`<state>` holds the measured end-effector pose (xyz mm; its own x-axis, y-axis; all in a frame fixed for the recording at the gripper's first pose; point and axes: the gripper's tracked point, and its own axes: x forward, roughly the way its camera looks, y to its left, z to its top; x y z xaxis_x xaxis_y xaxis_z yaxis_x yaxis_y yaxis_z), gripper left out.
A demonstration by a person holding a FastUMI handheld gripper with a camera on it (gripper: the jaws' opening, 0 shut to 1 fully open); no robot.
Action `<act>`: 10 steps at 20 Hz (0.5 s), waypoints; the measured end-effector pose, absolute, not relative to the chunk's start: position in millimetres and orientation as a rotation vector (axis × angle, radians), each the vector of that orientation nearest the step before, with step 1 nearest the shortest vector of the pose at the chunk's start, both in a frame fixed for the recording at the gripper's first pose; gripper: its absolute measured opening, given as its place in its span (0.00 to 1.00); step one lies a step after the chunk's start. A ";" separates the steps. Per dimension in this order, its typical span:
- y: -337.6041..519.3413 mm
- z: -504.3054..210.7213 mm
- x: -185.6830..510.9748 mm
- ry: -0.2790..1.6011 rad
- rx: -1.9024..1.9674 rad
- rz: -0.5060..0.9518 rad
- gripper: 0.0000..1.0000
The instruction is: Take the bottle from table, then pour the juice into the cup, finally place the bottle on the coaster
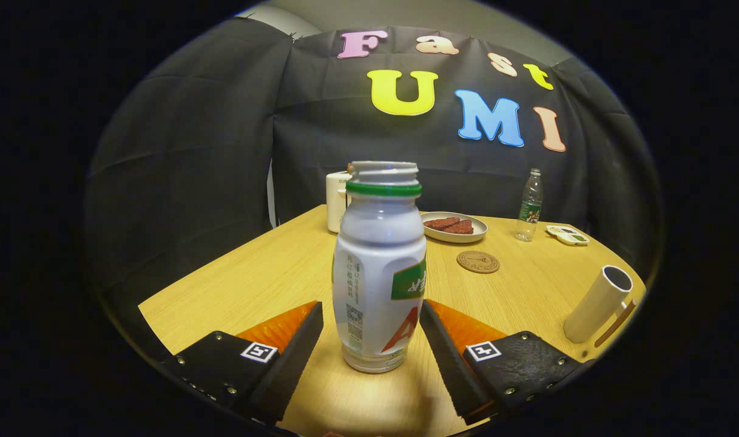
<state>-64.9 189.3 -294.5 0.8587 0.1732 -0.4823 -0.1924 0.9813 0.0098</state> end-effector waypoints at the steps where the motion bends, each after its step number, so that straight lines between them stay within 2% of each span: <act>1: 190.0 -297.2 -64.7 0.510 -0.039 0.192 0.98; 3: 191.5 -303.7 -66.6 0.529 -0.050 0.194 0.98; 5: 190.6 -306.3 -64.4 0.534 -0.060 0.194 0.92; 7: 189.6 -307.6 -65.0 0.536 -0.048 0.193 0.91; 8: 191.8 -306.3 -67.3 0.536 -0.034 0.201 0.89; 9: 191.4 -306.4 -66.4 0.537 -0.028 0.202 0.78; 10: 191.8 -307.7 -65.6 0.539 -0.026 0.202 0.78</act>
<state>-65.6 191.8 -307.7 0.8388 0.1836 -0.5126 -0.1975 0.9799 0.0278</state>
